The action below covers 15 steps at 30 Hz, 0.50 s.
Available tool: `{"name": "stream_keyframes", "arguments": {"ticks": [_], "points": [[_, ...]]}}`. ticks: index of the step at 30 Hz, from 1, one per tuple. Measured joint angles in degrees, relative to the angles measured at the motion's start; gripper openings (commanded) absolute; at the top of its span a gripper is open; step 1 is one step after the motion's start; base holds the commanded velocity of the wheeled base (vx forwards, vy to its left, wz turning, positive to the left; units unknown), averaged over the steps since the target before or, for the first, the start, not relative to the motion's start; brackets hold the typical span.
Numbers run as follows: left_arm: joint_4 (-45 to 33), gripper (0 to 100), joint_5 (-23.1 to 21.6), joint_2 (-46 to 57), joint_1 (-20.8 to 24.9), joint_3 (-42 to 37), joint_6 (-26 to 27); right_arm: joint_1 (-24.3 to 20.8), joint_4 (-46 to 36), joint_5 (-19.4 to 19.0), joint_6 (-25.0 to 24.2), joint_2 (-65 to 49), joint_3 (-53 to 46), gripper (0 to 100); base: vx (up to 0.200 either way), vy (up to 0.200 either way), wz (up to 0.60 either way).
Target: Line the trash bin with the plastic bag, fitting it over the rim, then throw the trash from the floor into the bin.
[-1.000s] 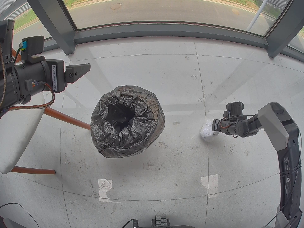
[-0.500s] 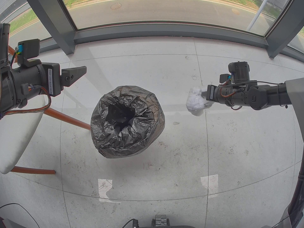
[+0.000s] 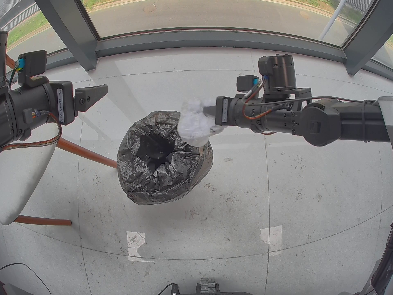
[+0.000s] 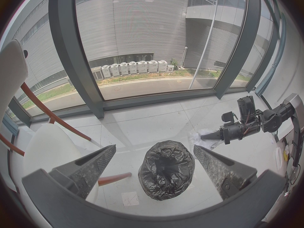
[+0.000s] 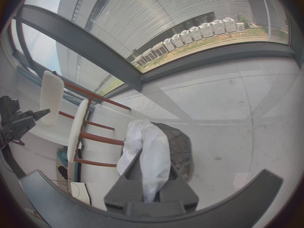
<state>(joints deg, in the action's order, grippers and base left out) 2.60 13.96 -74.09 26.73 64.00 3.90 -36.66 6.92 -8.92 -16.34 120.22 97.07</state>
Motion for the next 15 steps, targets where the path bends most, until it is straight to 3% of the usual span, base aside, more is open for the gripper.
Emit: {"name": "stream_keyframes", "arguments": {"ticks": [12,13,15], "points": [[0.0,100,0.68,0.59,-0.04,-0.61,-0.89,-5.23,-1.02,0.01,-0.27,6.73,13.95,0,0.0,0.0,0.0],[0.0,100,0.68,0.61,-0.04,-0.74,-0.9,-5.86,-1.6,0.0,-0.3,7.18,14.47,100,0.0,0.0,0.0],[0.02,100,0.68,0.72,-0.02,-0.8,-0.9,-6.23,-3.1,0.0,-0.33,7.58,14.69,100,0.0,0.0,0.0]]}}
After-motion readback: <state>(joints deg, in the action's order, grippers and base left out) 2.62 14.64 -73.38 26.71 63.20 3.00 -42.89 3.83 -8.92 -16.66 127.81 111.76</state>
